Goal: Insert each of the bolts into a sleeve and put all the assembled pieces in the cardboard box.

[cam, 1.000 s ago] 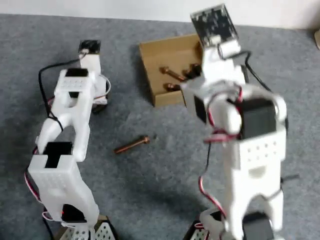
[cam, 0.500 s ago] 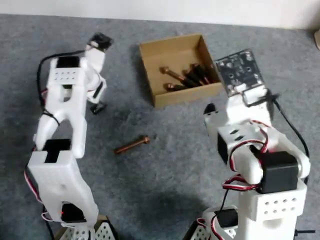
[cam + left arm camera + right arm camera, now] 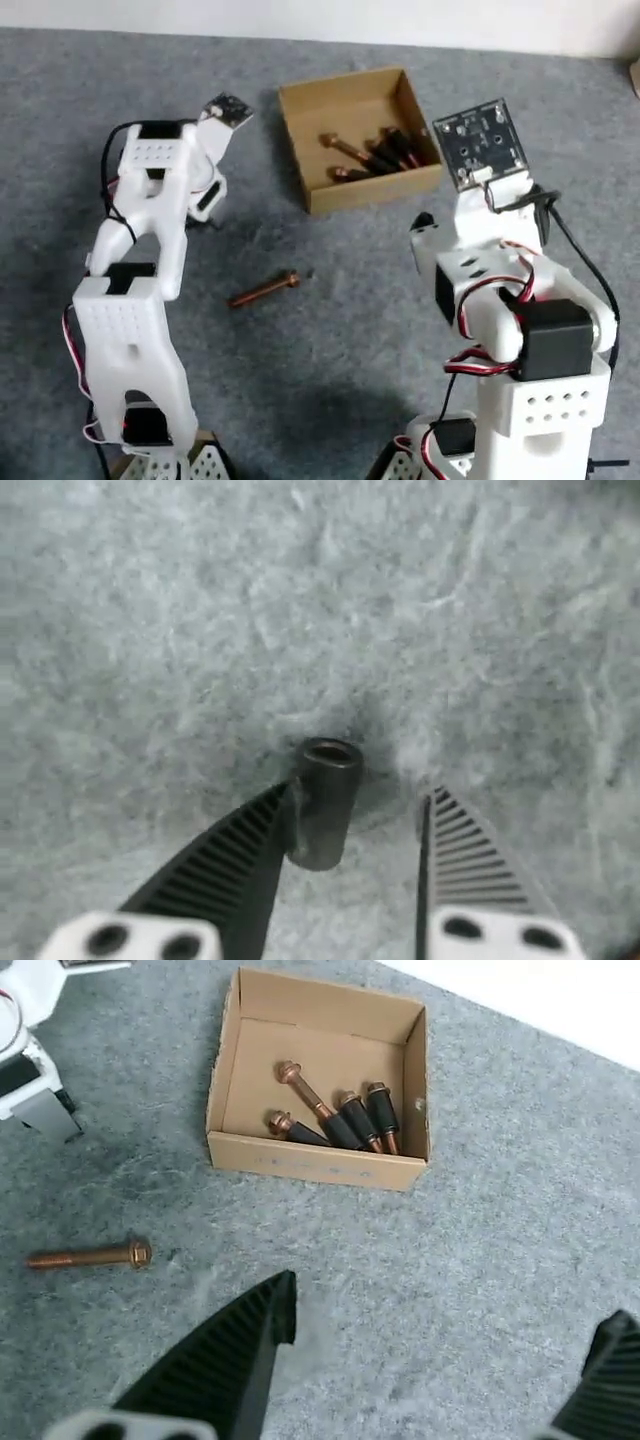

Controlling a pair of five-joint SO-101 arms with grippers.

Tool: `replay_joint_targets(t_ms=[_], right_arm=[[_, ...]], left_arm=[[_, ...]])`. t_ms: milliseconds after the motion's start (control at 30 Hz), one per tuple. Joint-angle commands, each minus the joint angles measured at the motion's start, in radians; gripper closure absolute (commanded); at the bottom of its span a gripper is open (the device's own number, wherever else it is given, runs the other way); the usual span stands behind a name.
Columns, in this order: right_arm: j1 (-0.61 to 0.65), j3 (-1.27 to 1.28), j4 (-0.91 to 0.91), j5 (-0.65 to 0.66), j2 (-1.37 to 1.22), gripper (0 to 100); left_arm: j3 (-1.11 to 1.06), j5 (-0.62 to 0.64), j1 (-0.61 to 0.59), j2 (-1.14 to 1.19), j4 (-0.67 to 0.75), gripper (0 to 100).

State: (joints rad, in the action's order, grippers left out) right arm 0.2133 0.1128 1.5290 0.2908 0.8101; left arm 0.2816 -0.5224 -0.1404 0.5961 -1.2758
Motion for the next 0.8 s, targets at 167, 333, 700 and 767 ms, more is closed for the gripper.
replay_joint_targets(t_ms=[167, 333, 700, 767], right_arm=[[-0.013, 0.001, -0.025, 0.014, 0.01, 59.5], [-0.013, 0.001, -0.024, 0.012, 0.01, 59.5], [-0.013, 0.002, -0.022, 0.008, 0.01, 59.5], [-0.013, 0.002, -0.022, 0.008, 0.01, 59.5]], left_arm=[[0.027, -0.002, -0.056, 0.039, -0.008, 80], [0.027, 0.003, -0.051, 0.076, -0.008, 85], [0.047, 0.003, 0.085, 0.067, -0.287, 99], [0.053, 0.005, 0.128, 0.041, -0.364, 99]])
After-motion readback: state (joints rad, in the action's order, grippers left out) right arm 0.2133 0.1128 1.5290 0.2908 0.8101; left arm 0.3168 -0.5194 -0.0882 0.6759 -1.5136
